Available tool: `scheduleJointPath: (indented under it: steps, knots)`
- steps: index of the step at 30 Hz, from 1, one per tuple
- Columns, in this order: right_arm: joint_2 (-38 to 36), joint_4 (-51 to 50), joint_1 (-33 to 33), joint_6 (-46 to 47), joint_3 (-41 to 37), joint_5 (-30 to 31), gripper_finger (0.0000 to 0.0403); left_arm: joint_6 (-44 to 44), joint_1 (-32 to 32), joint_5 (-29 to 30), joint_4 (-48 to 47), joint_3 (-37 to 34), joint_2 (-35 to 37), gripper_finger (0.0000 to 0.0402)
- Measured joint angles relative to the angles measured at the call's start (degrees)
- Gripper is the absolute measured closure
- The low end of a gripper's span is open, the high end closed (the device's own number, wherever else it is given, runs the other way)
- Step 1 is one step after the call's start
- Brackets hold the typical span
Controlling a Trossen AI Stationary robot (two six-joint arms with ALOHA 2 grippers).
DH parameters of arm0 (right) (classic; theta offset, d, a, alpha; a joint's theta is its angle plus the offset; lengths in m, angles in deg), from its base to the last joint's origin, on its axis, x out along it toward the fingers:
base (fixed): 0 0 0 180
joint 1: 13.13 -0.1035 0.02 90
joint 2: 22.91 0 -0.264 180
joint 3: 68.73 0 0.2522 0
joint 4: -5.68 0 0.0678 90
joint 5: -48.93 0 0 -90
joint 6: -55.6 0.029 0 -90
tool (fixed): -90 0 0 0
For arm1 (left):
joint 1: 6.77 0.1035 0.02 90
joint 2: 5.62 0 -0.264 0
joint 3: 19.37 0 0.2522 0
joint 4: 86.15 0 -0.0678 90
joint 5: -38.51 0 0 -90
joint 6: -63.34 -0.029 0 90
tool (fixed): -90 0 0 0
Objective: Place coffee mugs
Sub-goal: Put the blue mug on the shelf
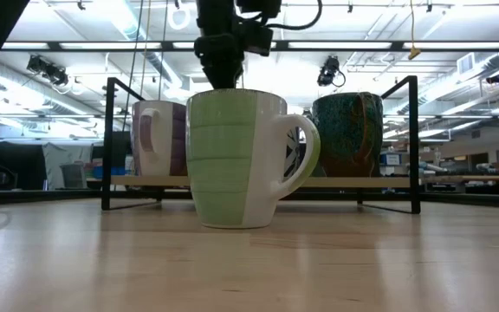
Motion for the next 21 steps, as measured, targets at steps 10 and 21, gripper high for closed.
scheduleJointPath:
  steps: [10,21]
  knots:
    - [0.00,-0.60,0.00,0.06,0.00,0.08,0.0274,-3.13,-0.05,2.57,-3.04,1.07,0.49,0.0334]
    - [0.00,-4.03,0.00,2.32,0.00,0.38,0.0274,-5.02,4.52,-6.79,-2.83,1.15,5.07,0.0199]
